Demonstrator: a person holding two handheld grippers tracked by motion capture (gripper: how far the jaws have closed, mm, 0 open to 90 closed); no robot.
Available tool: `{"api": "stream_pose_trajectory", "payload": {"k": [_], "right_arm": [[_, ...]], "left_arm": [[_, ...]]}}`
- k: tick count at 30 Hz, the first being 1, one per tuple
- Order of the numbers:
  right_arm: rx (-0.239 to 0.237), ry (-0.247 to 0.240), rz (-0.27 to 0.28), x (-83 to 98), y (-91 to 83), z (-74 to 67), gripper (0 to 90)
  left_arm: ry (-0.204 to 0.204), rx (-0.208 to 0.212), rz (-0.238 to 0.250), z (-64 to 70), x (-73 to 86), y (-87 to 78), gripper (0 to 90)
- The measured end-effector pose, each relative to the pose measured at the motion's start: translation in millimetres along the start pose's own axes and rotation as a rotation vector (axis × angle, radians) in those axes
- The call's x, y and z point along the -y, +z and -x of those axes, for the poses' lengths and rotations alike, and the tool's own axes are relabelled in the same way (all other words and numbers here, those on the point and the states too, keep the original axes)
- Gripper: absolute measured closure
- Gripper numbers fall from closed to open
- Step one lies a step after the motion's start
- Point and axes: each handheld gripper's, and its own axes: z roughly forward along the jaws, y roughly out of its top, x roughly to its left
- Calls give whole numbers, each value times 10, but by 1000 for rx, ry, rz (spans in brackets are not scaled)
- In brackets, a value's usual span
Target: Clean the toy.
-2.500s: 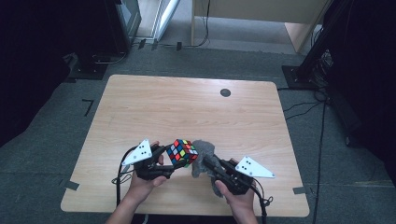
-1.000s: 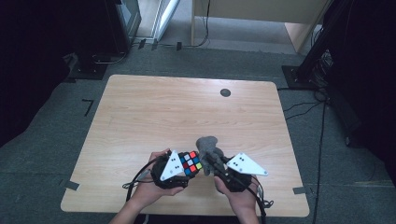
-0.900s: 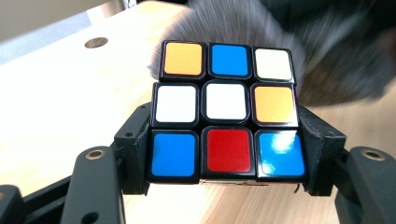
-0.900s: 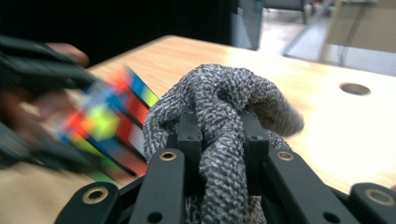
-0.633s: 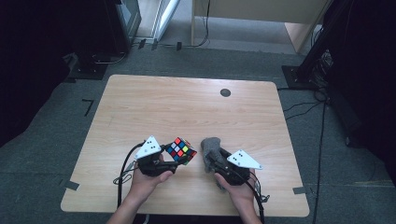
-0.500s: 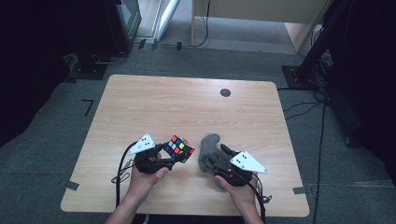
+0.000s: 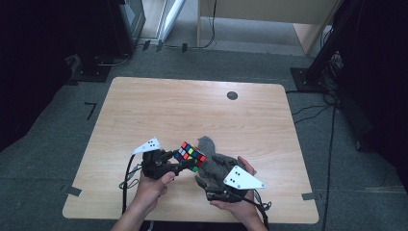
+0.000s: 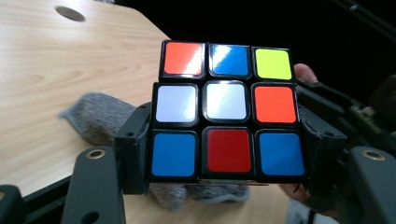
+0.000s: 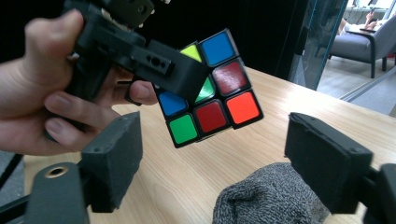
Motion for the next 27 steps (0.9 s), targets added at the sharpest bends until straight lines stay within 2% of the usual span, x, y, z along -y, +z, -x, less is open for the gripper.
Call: {"api": "stream_pose_trajectory", "payload": {"k": [6,11,14,17,21,22,24,25,27], "right_arm": [[37,-48,-23,35,60,-70,185],[84,-86,-39,58,85,-105,201],[115,-120,-44,70,100,-131,245],[149,-162,-50,86,108,-166,290],[172,-208,-60,98,118,-205,330],[177,-211,-59,97,116,-211,330],[164,-198,-54,86,107,-201,332],[156,-184,-50,80,98,-188,332],[170,-174,-54,77,88,-159,332]], "left_arm": [[-2,34,-39,76,13,79,342],[-28,80,-63,86,28,129,341],[-46,112,-77,87,30,151,341],[-53,118,-89,58,30,156,341],[-60,124,-97,20,29,163,337],[-46,129,-85,21,33,159,333],[25,153,-43,34,40,132,284],[51,148,-36,45,34,123,242],[101,121,-24,62,19,95,181]]}}
